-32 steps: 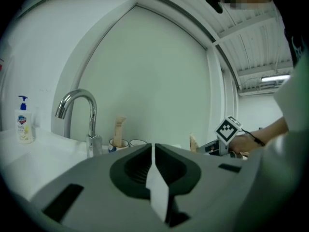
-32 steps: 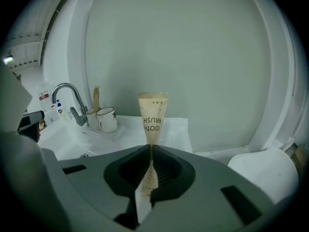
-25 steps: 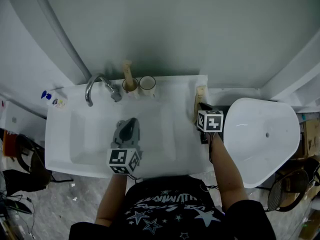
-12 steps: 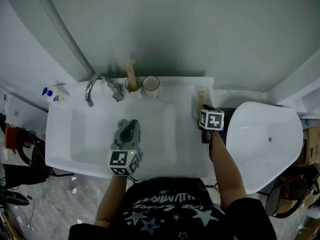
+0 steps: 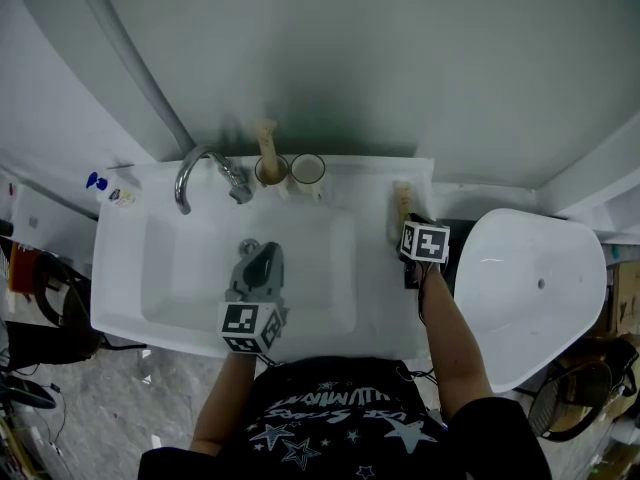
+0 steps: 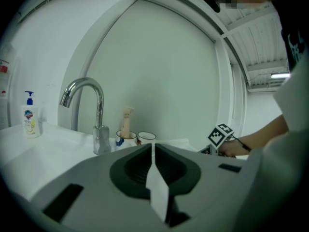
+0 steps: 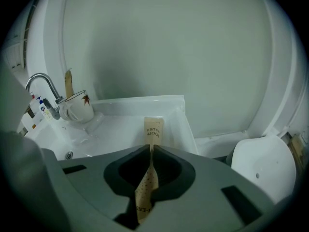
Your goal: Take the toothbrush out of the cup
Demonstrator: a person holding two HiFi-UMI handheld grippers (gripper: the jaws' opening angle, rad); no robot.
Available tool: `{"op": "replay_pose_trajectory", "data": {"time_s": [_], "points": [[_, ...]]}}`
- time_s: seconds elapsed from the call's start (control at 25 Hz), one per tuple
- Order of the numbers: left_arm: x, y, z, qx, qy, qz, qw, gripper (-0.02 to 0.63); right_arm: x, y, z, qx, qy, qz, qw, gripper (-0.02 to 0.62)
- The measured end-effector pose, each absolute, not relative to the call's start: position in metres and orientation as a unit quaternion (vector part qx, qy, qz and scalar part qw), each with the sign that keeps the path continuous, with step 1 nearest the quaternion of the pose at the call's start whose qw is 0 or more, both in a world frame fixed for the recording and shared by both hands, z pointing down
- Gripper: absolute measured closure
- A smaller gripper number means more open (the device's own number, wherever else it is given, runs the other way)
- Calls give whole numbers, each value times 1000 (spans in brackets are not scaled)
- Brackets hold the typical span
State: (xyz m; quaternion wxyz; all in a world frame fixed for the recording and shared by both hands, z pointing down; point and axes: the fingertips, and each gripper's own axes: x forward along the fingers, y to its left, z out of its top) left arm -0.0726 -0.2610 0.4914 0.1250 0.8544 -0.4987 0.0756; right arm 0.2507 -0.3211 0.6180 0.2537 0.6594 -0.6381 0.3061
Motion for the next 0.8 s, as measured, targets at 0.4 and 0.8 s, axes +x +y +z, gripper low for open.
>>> {"op": "replay_pose_trajectory", "data": {"time_s": [0.4,0.8], "points": [[-76,-261,492,855,-497,75,126,578,239,-322,615,649,-663,270,257,496],[-81,-259,488,856,-498,68,123,577,233,-318,604,649,-670,260,251,460]]}}
